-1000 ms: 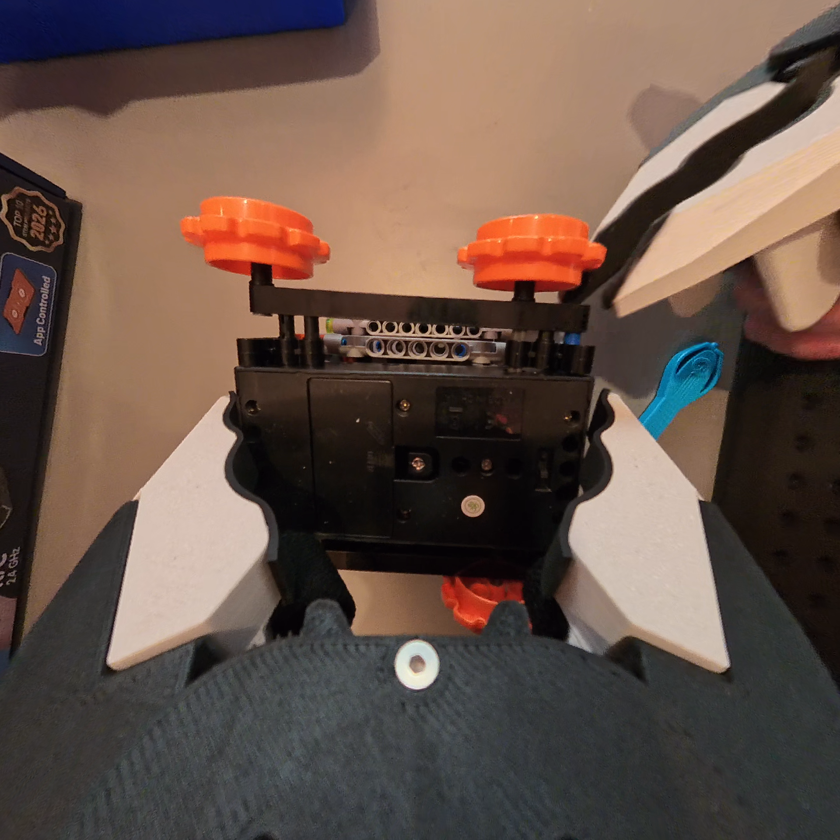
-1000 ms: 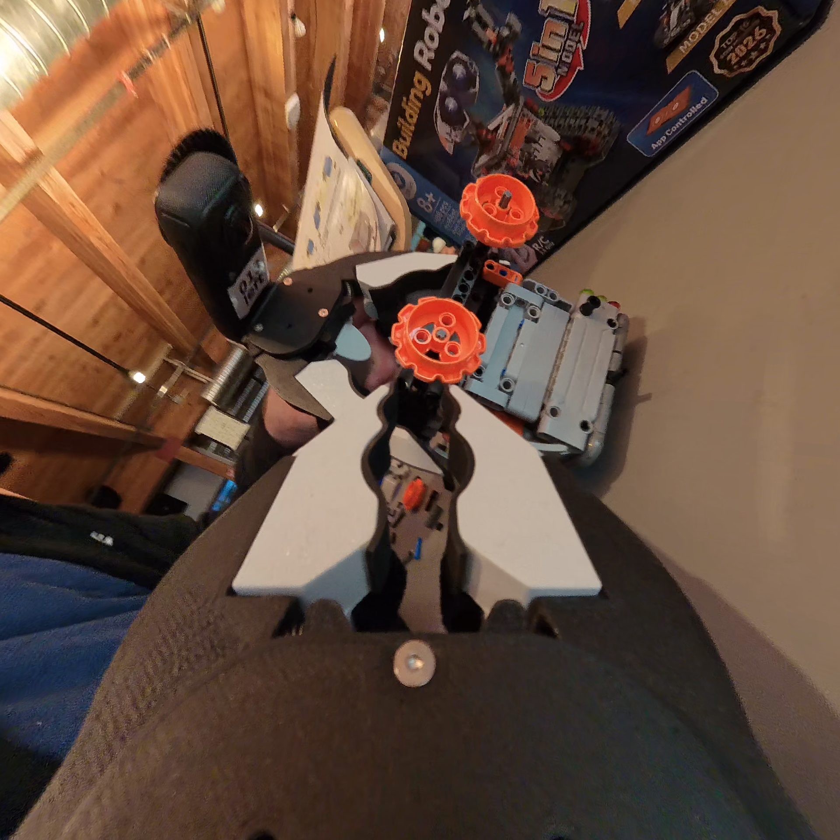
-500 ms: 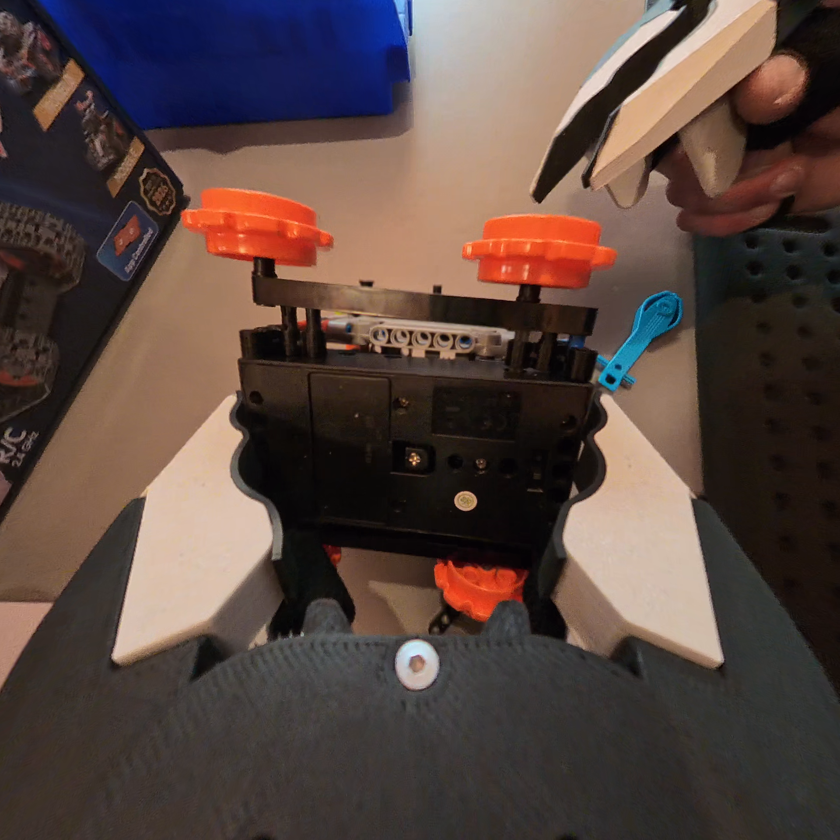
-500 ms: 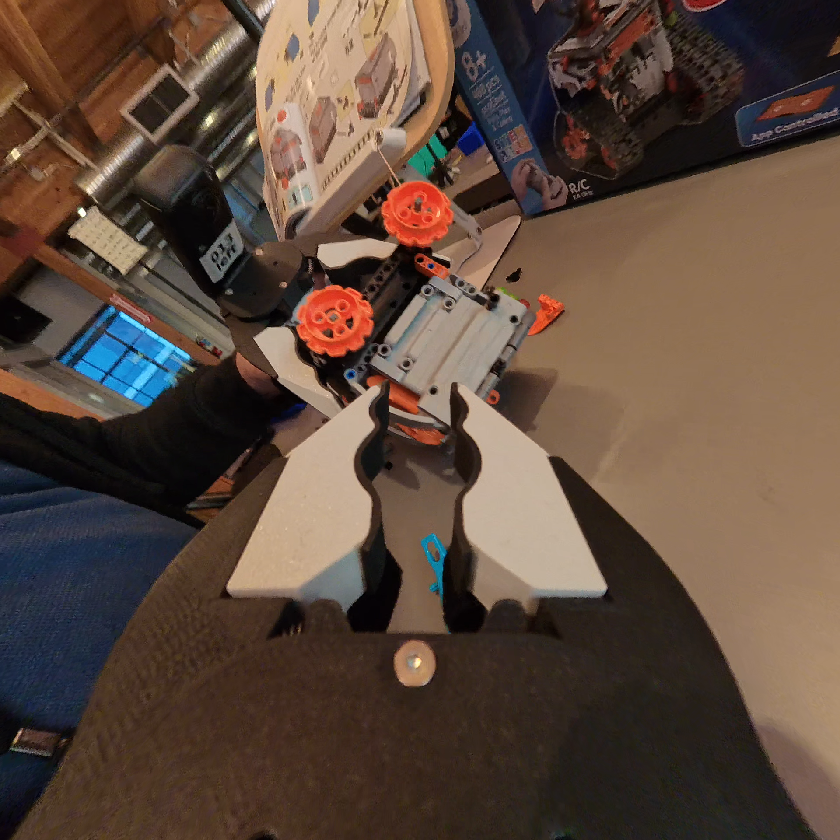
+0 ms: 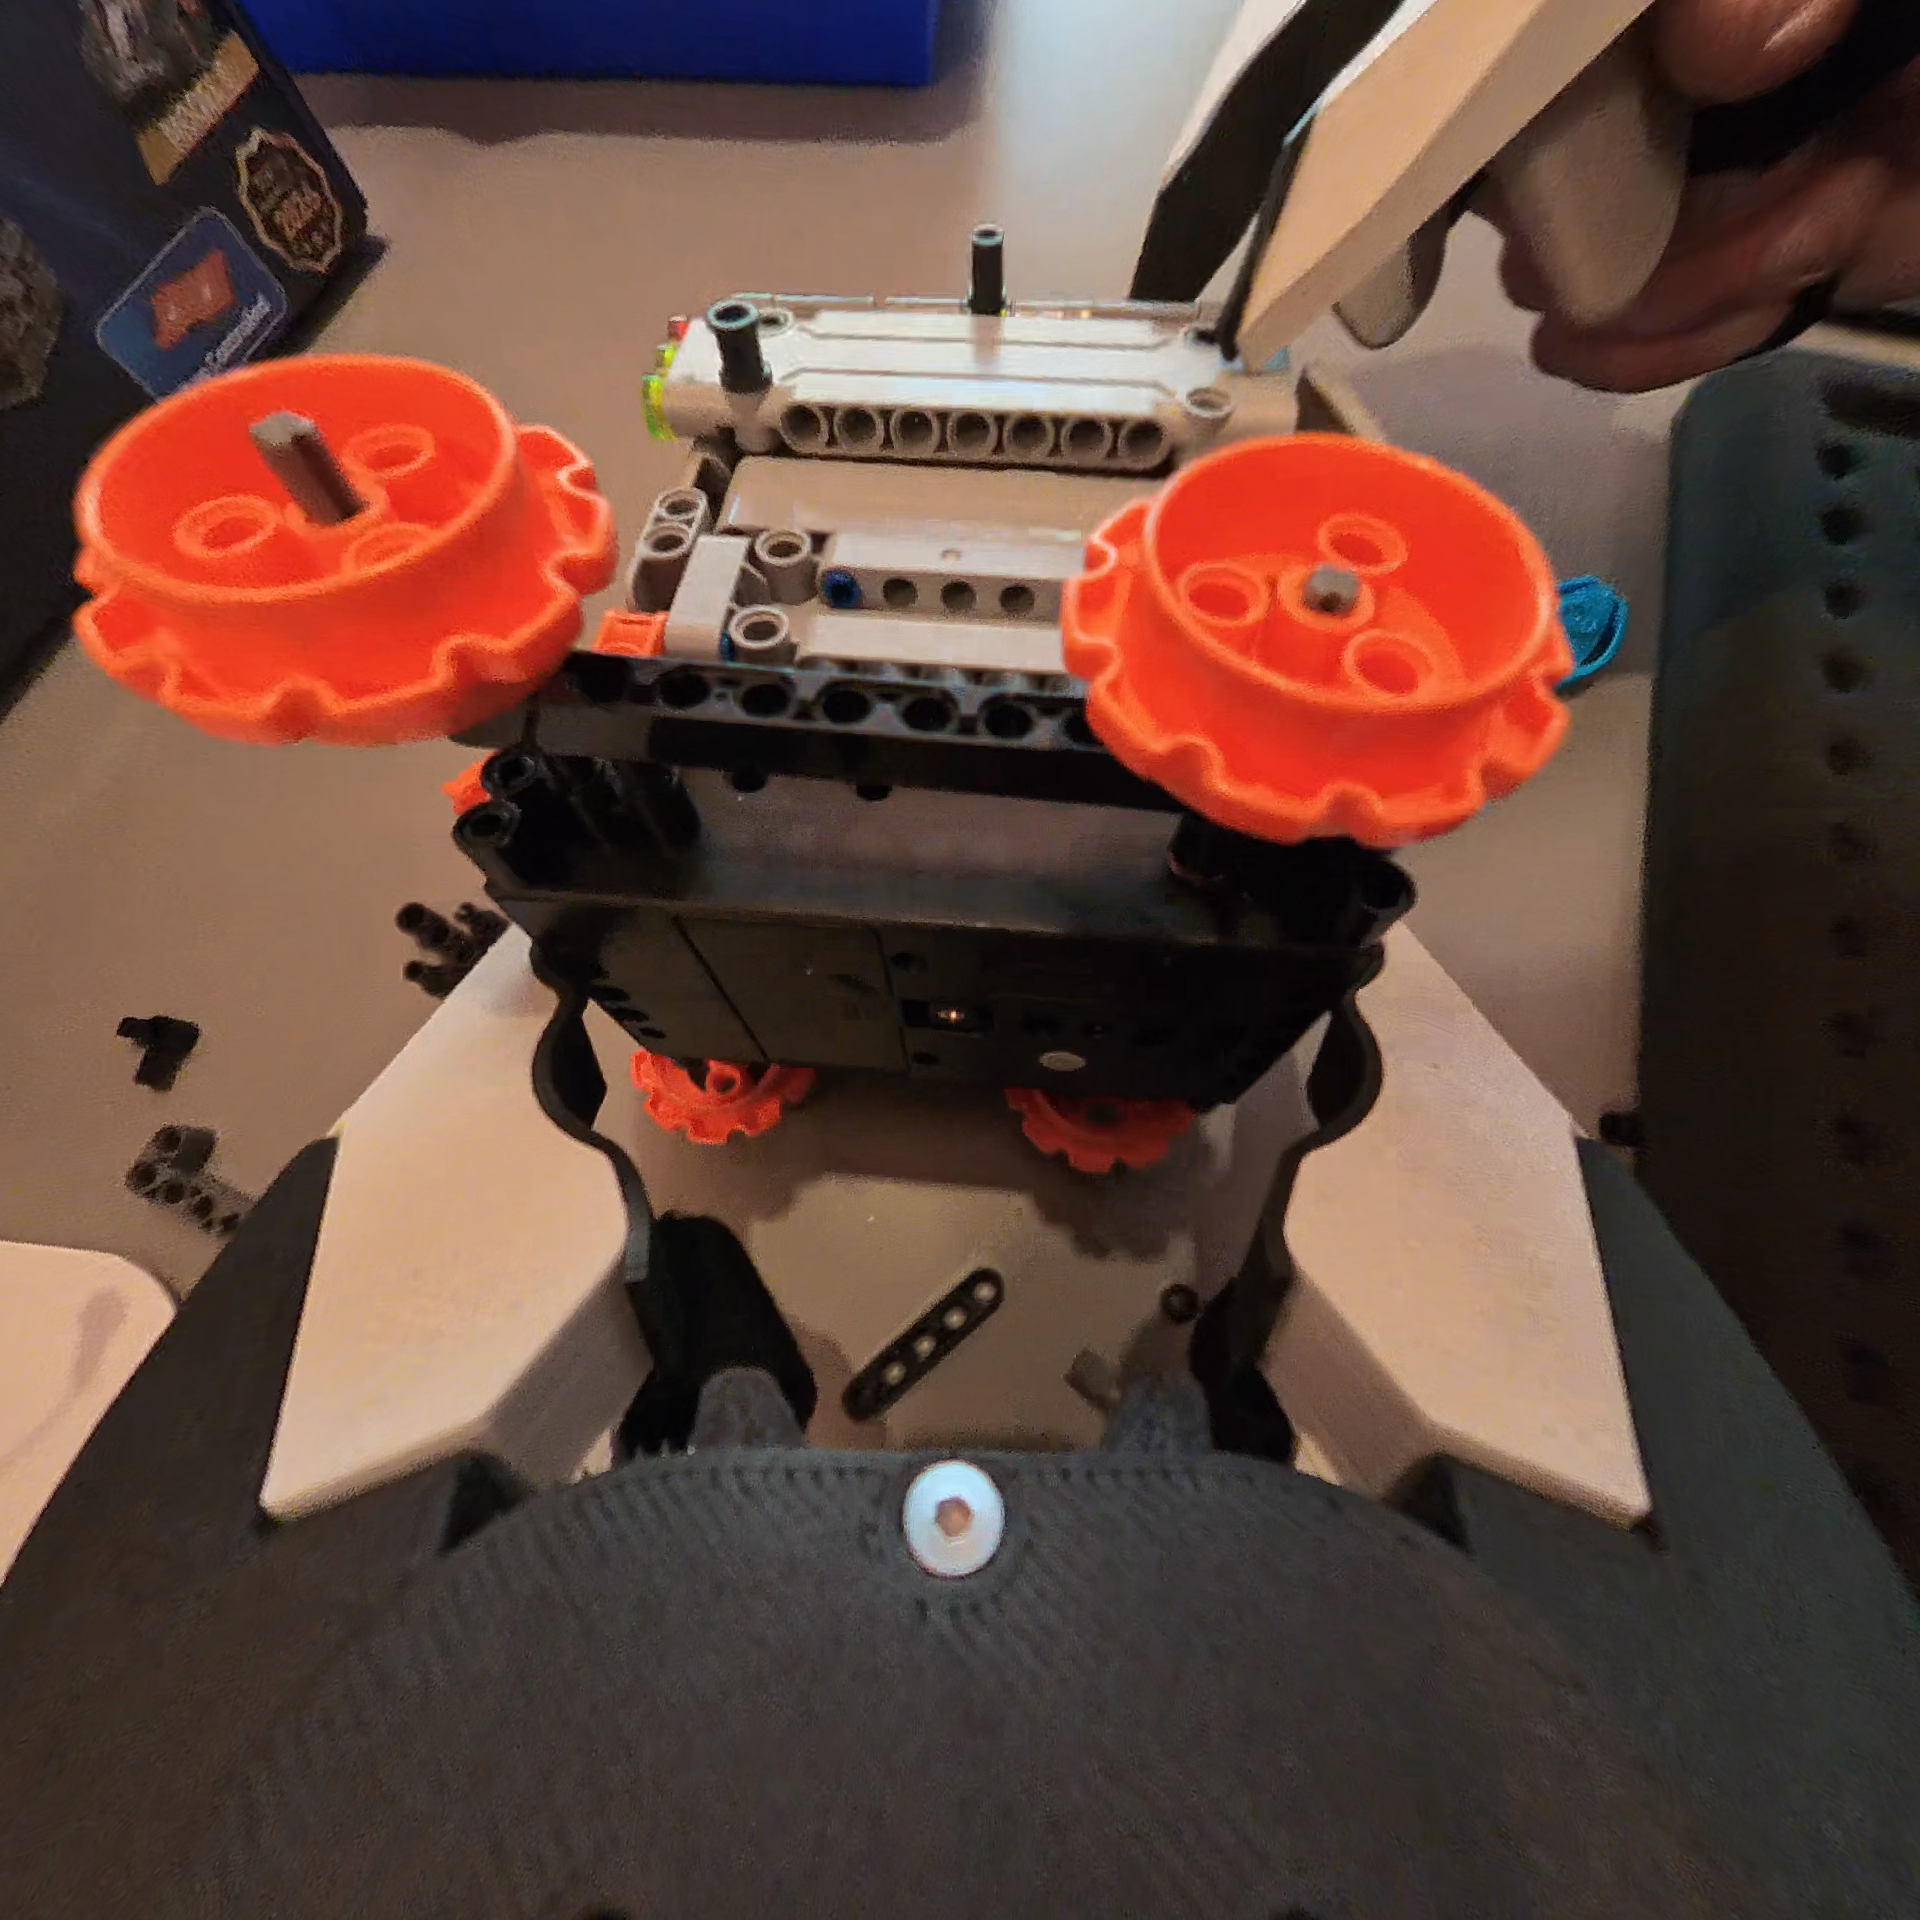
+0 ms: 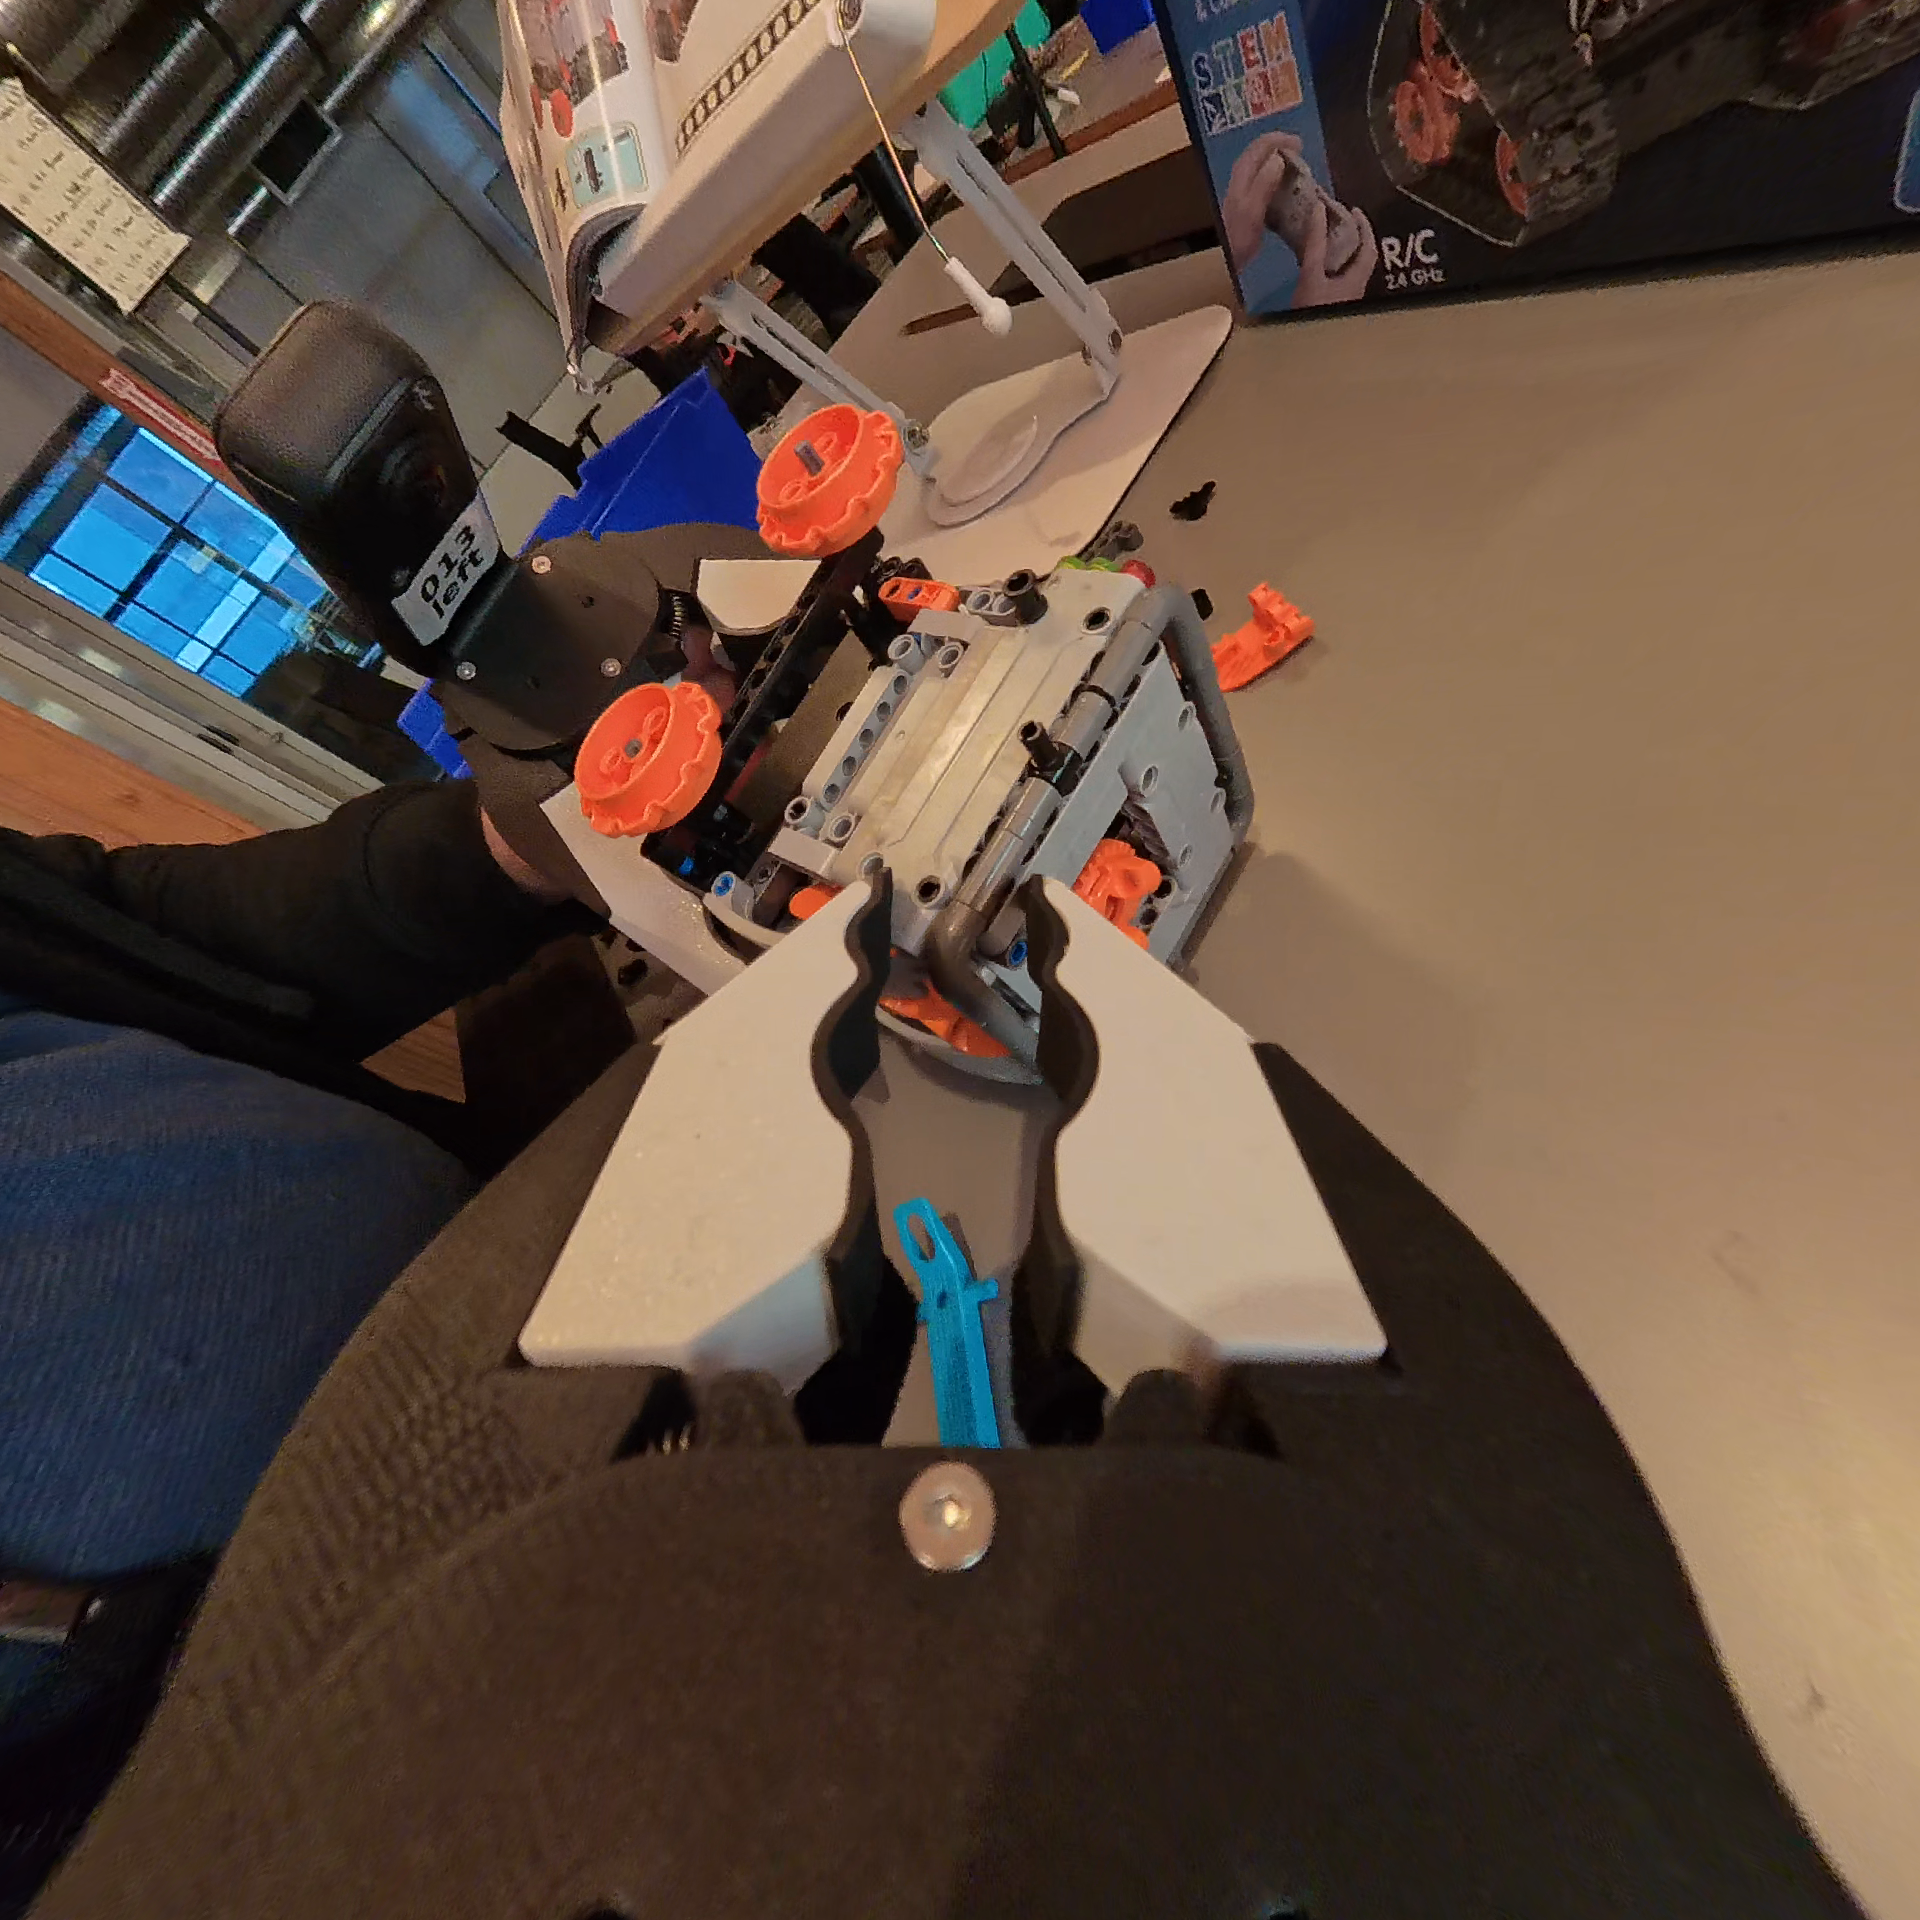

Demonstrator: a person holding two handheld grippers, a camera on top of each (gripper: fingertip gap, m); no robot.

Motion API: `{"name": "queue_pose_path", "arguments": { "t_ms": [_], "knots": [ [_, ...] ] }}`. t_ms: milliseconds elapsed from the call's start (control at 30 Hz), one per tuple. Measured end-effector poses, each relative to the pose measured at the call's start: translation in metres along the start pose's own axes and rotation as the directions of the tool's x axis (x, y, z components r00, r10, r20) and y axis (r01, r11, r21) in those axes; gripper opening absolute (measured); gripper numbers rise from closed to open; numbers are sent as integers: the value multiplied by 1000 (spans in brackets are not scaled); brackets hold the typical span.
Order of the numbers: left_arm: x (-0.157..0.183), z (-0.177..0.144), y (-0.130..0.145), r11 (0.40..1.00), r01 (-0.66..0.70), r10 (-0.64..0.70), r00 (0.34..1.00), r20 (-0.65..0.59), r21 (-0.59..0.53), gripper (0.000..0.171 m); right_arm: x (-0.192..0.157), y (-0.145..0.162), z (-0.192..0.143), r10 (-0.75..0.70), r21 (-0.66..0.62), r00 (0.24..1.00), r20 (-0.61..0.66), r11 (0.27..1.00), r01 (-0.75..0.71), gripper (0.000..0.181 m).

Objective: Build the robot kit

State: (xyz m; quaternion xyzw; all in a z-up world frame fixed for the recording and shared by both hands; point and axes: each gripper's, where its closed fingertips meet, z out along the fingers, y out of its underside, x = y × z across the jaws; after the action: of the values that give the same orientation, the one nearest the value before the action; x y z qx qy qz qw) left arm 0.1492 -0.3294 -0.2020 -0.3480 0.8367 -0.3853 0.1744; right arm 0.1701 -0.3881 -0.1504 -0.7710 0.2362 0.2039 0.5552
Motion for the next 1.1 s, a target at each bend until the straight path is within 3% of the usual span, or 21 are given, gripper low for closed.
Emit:
{"name": "queue_pose_path", "arguments": {
  "t_ms": [200, 300, 367, 400, 533, 600, 733, 833, 933, 1033, 1100],
  "knots": [
    [15, 4, -7, 999, 40, -40, 996, -74, -2, 132, 4, 4, -14, 13, -55, 999, 29, 998, -11, 23],
    [19, -11, -1, 999, 38, -41, 987, -155, -17, 128, 2, -6, -19, -9, -40, 999, 45, 999, 10, 27],
    [8, -29, 9, 998, 62, -66, 980, -185, -31, 121, 3, -16, -26, -34, -6, 999, 42, 999, 34, 26],
    [-1, -38, 11, 996, 83, -86, 976, -200, -25, 107, 5, -22, -30, -48, 21, 998, 36, 999, 47, 25],
    [-60, -53, 14, 985, 172, -167, 972, -168, 20, 81, 17, -30, -37, -49, 50, 999, 14, 998, 48, 25],
    [-84, -46, 13, 987, 154, -150, 983, -101, 37, 63, 19, -32, -37, -47, 67, 999, 16, 997, 46, 25],
    [-114, -14, 26, 993, 107, -104, 993, 48, -57, 38, 21, -28, -33, -59, 61, 998, 7, 996, 58, 25],
    [-121, 5, 35, 990, 84, -74, 993, 93, -114, 34, 23, -29, -34, -51, 81, 999, 7, 995, 50, 24],
    [-120, 16, 40, 985, 112, -105, 993, 57, -135, 26, 26, -25, -33, -54, 70, 999, -4, 996, 55, 23],
    [-119, 19, 40, 984, 108, -105, 994, 31, -144, 7, 26, -23, -31, -52, 69, 999, 4, 996, 52, 22],
    [-115, 21, 38, 985, 90, -90, 996, 11, -147, 7, 26, -23, -30, -58, 68, 998, 5, 996, 58, 21]
  ]
}}
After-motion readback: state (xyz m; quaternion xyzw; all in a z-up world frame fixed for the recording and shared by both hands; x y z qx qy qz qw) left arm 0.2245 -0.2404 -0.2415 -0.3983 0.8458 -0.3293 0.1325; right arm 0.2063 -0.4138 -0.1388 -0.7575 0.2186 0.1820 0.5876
